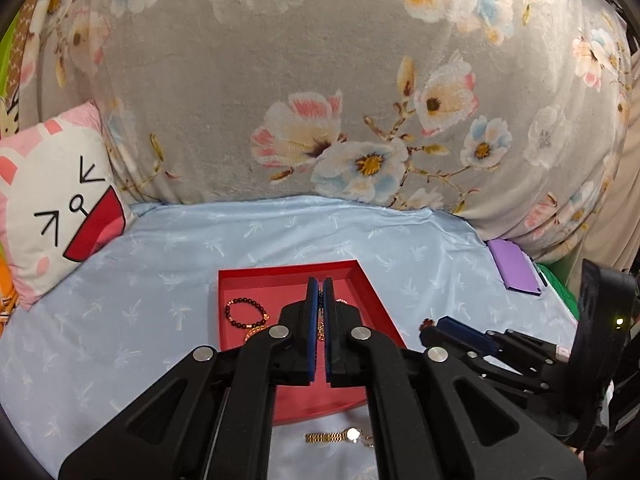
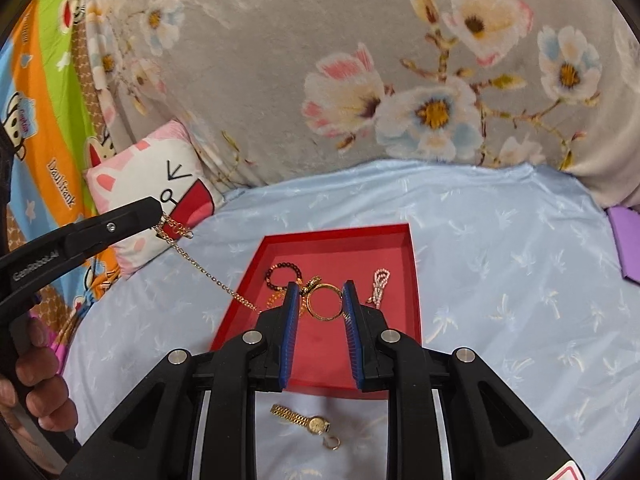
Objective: Organize jewelry
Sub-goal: 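Open both grippers to release the ring and clover chain into the box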
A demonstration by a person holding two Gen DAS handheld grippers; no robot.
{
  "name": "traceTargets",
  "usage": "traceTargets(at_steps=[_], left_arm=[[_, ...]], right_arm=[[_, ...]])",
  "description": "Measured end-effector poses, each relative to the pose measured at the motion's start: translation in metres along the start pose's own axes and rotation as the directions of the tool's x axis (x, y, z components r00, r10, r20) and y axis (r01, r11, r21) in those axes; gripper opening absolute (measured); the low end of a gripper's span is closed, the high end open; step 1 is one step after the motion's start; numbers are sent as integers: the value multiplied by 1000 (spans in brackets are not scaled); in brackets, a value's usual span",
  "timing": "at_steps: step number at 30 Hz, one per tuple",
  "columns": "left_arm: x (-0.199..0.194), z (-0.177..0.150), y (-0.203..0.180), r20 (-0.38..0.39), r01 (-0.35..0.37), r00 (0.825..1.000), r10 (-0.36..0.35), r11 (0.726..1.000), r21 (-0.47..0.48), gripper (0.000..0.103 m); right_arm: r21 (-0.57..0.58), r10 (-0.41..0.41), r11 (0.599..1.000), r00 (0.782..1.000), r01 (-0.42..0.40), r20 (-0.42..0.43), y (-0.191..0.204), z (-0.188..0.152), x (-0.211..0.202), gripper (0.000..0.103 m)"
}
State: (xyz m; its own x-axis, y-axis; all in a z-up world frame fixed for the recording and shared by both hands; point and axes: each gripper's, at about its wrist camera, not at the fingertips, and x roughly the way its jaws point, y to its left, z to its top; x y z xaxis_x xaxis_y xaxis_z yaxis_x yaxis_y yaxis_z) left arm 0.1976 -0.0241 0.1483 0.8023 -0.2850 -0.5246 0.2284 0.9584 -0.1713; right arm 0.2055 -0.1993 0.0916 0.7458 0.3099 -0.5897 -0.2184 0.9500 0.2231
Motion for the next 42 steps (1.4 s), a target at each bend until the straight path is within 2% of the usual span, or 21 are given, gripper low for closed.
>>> traceTargets(at_steps=[12, 18, 22, 23, 24, 26, 28, 31, 38, 42], left_arm=[[101, -42, 21, -172, -24, 985, 14, 998, -59, 1], [127, -62, 28, -219, -44, 975, 29, 997, -64, 1], [134, -68, 31, -219, -65, 975, 48, 996, -68, 2], [134, -69, 31, -215, -68, 975, 52, 995, -70, 4], [135, -69, 32, -214, -71, 975, 54, 995, -70, 10], [132, -69, 33, -199, -93, 977, 77, 993, -73, 34], [125, -69, 33, -182, -102, 980, 86, 992, -79, 40], [111, -68, 33, -164, -100, 983, 85, 991, -84, 41], [69, -82, 21, -160, -117, 981, 106, 991, -61, 41], [50, -96, 11, -164, -150, 976, 143, 988, -32, 48]], right_arm=[[18, -49, 998, 988, 52, -149, -26, -25, 95, 21], [9, -61, 998, 981, 64, -187, -33, -35, 122, 21], [15, -71, 997, 981, 75, -182, -39, -38, 129, 22], [15, -77, 997, 981, 81, -176, -40, -37, 128, 23], [15, -80, 996, 982, 84, -171, -40, -36, 127, 24], [24, -75, 997, 985, 80, -158, -43, -35, 121, 25], [27, -74, 997, 988, 78, -137, -42, -34, 109, 26], [27, -72, 997, 991, 76, -111, -39, -36, 88, 32], [48, -35, 998, 995, 40, -89, -23, -61, 32, 38], [46, -32, 998, 994, 37, -101, -11, -82, 11, 40]])
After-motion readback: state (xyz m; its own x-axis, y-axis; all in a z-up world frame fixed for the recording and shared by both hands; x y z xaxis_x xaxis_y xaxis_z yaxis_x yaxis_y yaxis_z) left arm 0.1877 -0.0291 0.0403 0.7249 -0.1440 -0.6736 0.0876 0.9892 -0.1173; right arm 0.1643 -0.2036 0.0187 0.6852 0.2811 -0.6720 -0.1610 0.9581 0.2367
